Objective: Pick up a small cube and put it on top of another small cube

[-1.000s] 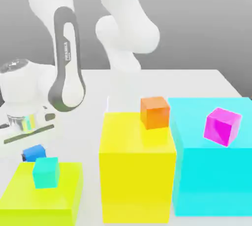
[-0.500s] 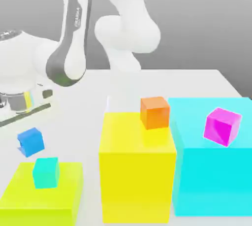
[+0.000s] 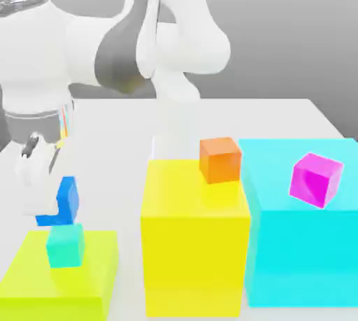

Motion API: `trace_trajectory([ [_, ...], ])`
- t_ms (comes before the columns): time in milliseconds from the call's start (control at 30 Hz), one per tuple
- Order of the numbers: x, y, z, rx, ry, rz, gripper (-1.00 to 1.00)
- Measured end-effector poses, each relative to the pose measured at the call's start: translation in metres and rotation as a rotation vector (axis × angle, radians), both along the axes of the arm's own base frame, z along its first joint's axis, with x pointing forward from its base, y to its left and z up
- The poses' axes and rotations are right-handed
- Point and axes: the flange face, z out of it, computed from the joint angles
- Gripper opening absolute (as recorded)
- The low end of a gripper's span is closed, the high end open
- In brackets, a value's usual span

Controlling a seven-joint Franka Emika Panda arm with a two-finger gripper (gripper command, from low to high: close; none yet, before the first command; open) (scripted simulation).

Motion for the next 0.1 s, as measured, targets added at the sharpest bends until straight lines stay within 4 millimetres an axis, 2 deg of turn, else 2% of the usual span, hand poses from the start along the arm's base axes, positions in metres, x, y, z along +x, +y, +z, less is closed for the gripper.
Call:
trace_trajectory([
  [100,0.0,0.0001,0.0,0.0,0.0,0.0,1.0],
])
